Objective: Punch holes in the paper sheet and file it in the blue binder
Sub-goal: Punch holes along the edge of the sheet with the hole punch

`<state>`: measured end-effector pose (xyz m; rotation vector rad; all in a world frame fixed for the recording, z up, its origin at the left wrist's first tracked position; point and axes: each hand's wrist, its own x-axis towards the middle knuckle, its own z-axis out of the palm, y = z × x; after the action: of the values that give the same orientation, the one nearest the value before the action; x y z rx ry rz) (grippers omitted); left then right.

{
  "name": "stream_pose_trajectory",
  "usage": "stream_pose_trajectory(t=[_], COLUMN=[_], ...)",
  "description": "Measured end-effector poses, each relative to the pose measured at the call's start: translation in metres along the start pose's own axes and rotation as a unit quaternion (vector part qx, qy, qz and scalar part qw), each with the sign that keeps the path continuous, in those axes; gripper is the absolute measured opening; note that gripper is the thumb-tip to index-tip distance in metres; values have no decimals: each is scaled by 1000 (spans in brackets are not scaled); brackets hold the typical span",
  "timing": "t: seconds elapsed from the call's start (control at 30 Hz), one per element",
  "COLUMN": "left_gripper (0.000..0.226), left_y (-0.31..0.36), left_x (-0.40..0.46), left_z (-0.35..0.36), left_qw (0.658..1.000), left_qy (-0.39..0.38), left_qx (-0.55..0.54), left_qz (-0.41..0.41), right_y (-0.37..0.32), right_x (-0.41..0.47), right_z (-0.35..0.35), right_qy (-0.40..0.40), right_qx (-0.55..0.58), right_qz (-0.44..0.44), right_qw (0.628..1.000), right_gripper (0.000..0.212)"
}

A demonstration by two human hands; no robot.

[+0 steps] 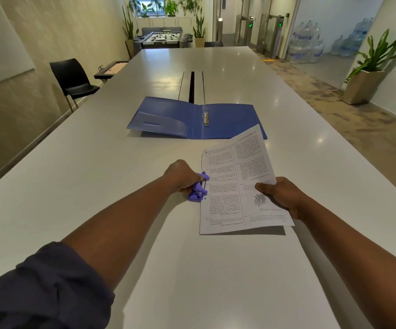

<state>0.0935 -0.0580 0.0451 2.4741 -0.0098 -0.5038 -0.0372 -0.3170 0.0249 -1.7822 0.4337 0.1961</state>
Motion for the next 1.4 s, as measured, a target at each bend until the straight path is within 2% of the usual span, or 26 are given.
stream_pose_trajectory(t=[0.33, 0.57, 0.73, 0.87, 1.1, 1.27, 1.33, 1.4], left_gripper=[38, 25, 24, 25, 24, 15, 8, 21], left_y=[-3, 1, -1, 2, 5, 5, 7, 11], left_x=[6, 4, 3, 0, -4, -5, -5, -10], left_z=[4, 7, 5, 4, 3, 1, 0, 1], left_qw=[999, 993, 987, 988, 990, 990, 996, 991], left_qy=[-33, -47, -22, -18, -21, -1, 48, 123], left_qx=[-30, -103, -151, -146, -136, -135, -74, -7], left_qz=[5, -23, -42, -39, -31, -37, -2, 54], right_y=[-3, -2, 8, 14, 13, 13, 14, 14], right_x=[2, 3, -7, -13, -19, -25, -27, -30], right_z=[2, -1, -35, -42, -37, -35, -35, -35], right_qy=[0, 2, 74, 42, 42, 46, 48, 48], right_qx=[5, -3, -24, -25, -4, 12, 18, 28], right_qz=[3, 3, 7, 5, -1, -5, -5, -6], right_qw=[1000, 1000, 997, 999, 999, 999, 999, 998], right_gripper=[16, 18, 21, 19, 13, 12, 12, 12])
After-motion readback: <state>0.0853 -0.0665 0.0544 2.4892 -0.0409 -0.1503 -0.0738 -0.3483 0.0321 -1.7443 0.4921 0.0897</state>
